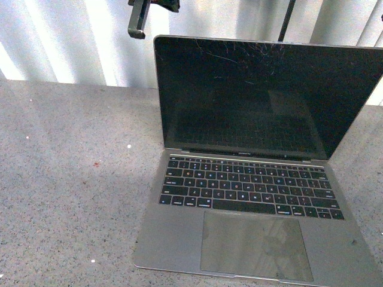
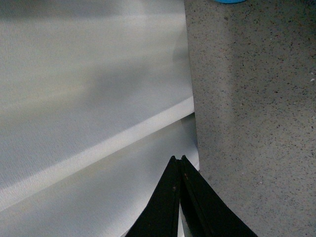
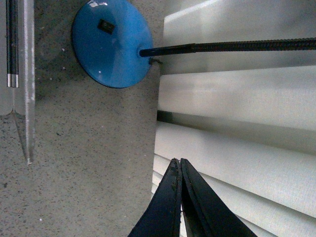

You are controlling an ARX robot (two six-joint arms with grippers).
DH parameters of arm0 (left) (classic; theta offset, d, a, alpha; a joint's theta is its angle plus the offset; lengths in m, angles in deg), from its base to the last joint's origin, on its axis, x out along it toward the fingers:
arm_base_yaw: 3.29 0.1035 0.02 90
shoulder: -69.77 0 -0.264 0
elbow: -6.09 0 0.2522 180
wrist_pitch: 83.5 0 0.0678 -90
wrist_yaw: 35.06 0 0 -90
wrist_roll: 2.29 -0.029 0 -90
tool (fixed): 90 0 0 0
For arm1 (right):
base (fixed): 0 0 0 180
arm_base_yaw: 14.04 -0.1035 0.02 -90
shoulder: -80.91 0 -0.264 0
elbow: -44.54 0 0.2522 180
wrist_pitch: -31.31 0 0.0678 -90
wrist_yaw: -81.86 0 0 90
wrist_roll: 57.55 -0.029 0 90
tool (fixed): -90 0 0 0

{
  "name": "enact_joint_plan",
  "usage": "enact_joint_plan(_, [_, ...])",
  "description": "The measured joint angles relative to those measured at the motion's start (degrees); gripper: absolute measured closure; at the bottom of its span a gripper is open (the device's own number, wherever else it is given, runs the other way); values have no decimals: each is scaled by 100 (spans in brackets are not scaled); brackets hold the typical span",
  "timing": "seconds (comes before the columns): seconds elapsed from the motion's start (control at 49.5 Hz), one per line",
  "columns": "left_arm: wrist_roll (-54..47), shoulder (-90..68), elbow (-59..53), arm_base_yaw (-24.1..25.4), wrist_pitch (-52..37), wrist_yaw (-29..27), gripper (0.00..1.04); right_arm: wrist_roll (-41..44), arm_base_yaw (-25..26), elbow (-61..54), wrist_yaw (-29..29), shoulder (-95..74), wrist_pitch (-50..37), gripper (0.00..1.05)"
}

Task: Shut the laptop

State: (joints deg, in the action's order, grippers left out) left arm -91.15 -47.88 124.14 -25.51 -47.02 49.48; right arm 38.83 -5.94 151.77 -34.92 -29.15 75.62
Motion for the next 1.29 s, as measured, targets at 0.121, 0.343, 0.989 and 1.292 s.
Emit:
enact_joint_plan(0.121, [39, -9, 48, -48, 46, -42, 101, -74, -24, 52, 9, -98, 216, 102])
enact_joint_plan(0.343, [92, -13, -11, -118, 37, -59, 101, -378, -125, -79, -144, -162, 57, 102])
enact_joint_plan(0.989, [238, -85, -260, -190, -63, -37, 101, -1233, -413, -151, -398, -179, 212, 102])
enact_joint_plan(1.292, [306, -85, -275, -214, 201, 9, 101, -1252, -417, -151, -376, -179, 658, 102])
